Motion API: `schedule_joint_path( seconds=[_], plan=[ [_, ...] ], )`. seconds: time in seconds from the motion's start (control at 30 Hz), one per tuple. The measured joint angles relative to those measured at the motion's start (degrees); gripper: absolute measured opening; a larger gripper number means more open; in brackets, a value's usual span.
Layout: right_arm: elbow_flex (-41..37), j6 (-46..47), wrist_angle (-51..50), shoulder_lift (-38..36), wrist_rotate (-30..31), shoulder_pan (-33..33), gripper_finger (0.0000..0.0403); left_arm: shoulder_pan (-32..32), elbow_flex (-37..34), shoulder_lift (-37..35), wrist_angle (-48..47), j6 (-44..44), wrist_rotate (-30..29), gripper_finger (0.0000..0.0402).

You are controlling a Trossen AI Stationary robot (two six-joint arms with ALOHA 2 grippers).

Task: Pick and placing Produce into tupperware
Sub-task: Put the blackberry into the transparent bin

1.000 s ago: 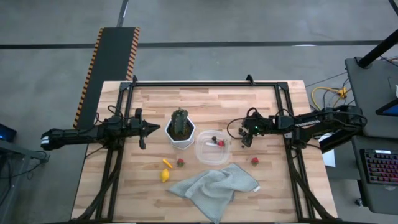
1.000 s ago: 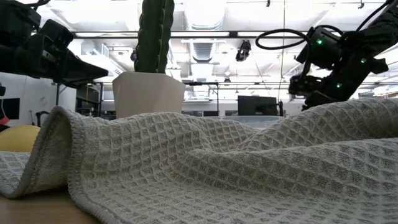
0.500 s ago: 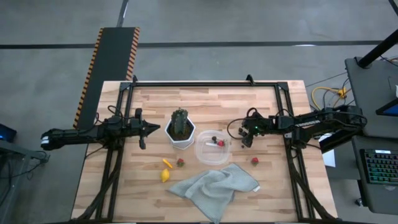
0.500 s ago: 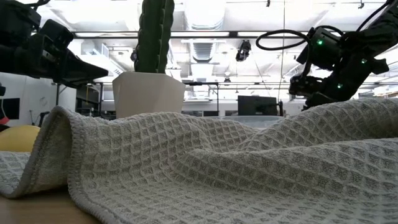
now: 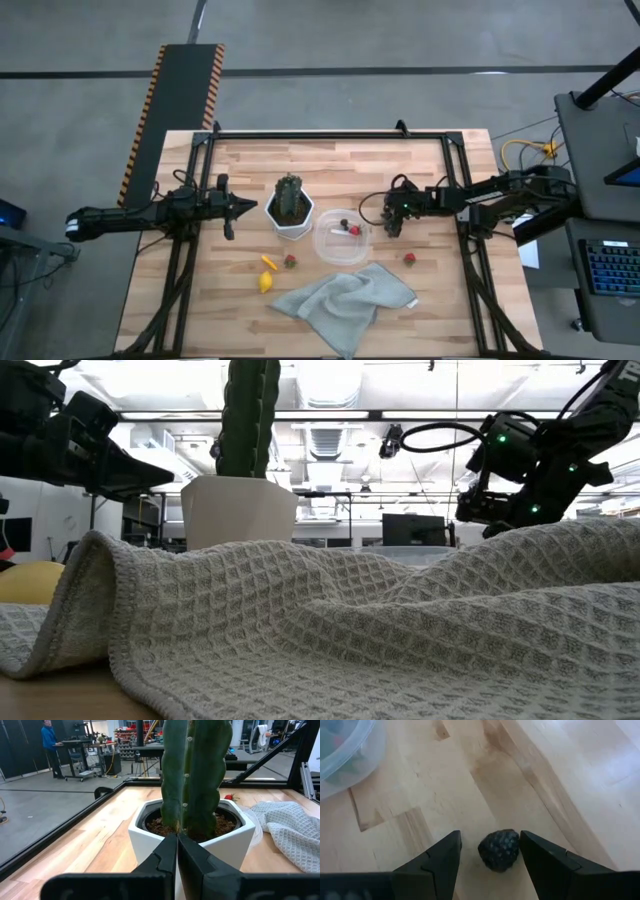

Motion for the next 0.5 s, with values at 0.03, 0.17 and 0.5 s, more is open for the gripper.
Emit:
schedule_joint_path(
  seconds=[0.03,0.17,0.5],
  plan=[
    [0.08,0.00,-0.07,-0.08,-0.05,0.00,0.0201,0.00,0.00,-0.04,-0.03,0.00,-0.02,0.0000],
    [-0.21,0.00,-0.35,-1.12,-0.38,-0.02,0.0201,0.00,0.00,-0.01,-0.10,0.00,-0.09,0.0000],
    [-0.30,-0.26,-1.53,-1.50,-0.49,-0.02,0.0201,0.00,0.00,0.03,-0.09,0.00,-0.15,0.0000]
  ],
)
